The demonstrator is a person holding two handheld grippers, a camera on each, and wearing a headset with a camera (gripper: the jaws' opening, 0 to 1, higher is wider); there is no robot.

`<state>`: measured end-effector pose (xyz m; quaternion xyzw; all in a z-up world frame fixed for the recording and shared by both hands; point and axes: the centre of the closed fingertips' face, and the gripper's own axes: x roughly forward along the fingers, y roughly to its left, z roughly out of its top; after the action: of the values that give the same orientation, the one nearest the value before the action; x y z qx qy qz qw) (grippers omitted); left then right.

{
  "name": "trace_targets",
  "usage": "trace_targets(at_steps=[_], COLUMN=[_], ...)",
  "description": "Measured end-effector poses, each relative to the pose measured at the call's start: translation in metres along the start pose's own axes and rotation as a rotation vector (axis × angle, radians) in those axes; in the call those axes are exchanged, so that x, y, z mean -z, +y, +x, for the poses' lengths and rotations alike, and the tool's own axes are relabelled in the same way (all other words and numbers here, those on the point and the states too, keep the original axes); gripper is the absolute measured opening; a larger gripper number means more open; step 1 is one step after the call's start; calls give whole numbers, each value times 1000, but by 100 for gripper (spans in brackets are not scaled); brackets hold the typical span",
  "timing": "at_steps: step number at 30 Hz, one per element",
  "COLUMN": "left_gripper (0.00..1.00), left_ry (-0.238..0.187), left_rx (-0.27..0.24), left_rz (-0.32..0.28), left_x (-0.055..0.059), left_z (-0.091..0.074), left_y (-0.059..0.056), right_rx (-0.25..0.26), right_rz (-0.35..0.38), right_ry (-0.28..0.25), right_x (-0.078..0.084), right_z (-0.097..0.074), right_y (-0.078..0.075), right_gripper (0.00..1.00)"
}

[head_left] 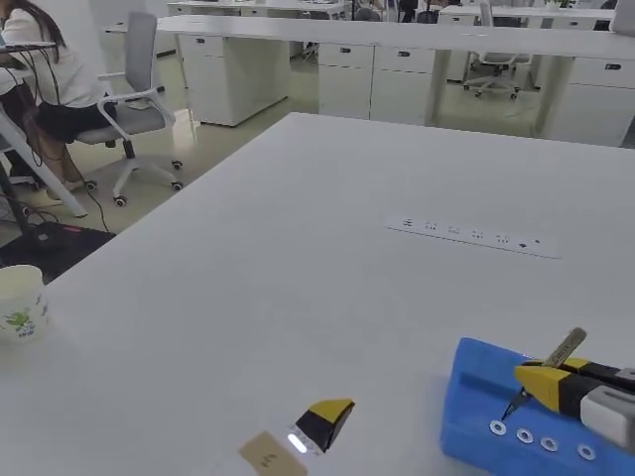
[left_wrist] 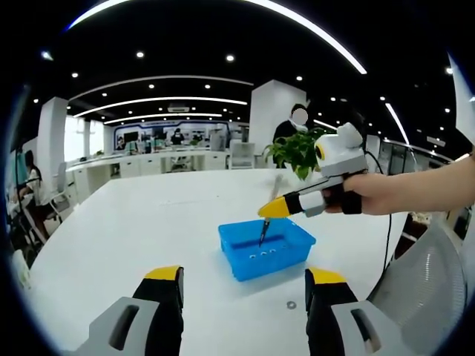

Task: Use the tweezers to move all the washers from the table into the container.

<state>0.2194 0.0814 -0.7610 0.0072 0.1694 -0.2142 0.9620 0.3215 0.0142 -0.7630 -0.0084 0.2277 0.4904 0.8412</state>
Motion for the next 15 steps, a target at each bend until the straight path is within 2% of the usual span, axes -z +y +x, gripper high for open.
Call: trace_targets(at_steps=[6, 8, 15], left_gripper=[66, 66, 66], left_ry=[1, -10, -5], left_rx=[3, 6, 8], left_rz=[2, -4, -2], left_x=[0, -2, 0], left_z=[0, 0, 0], left_y=[-1, -1, -2], right_rx=[-24, -44, -89], right_rz=[13, 23, 57], right_ry=[-11, -5, 30], right_x=[1, 5, 26], right_z=[-9, -11, -18], right_y=[14, 20, 38], right_gripper=[4, 4, 4])
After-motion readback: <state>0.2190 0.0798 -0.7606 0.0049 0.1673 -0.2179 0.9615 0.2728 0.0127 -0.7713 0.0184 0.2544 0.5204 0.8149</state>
